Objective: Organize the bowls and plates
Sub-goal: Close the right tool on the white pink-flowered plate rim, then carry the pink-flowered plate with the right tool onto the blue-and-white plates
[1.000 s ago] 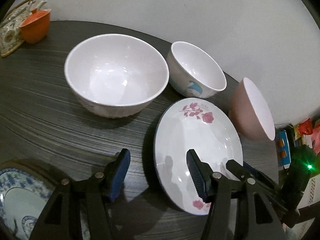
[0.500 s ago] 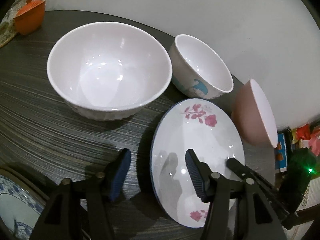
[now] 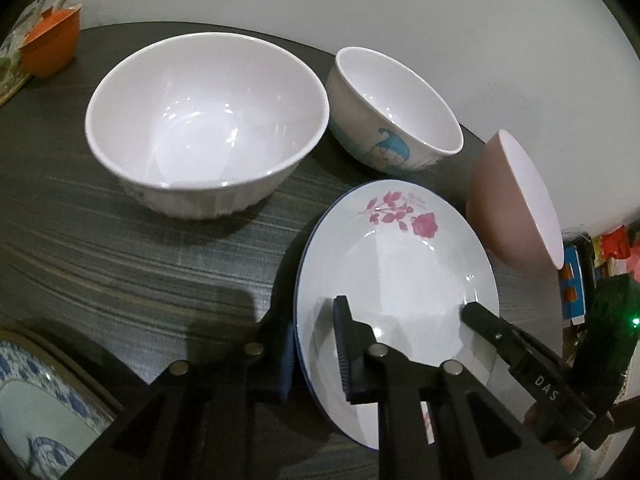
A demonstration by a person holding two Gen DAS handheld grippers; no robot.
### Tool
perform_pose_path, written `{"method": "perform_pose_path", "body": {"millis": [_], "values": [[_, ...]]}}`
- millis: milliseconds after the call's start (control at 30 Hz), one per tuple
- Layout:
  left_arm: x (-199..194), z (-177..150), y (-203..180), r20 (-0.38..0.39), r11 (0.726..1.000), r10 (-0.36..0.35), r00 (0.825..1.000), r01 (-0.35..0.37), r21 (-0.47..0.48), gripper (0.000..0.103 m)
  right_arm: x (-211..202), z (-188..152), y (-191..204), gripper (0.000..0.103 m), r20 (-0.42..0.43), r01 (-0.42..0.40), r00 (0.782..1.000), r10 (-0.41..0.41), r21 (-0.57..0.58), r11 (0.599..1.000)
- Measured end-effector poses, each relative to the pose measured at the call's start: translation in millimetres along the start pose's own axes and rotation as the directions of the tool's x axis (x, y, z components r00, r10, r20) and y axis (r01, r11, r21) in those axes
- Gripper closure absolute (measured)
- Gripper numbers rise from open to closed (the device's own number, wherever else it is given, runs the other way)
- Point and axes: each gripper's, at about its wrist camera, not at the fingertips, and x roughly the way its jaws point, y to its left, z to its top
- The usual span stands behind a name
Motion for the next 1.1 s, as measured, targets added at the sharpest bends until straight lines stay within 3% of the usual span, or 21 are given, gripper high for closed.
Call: {"method": "perform_pose_path", "body": {"millis": [567,1100], "values": [[-26,-25,-13,0.037,1.000,0.003,0.999,-0.003,-0.005,0.086,-28,-19,19,0.090,0.032,0.000,0.999,0.000,-0.018,1.000],[-108,-54,23,0.122,0.998,0.052,0.991,-0.047,-0.043,0.086,-70,-40,75,0.090,0.083,-0.060,0.994,0.070,-0.114,0.992]]}}
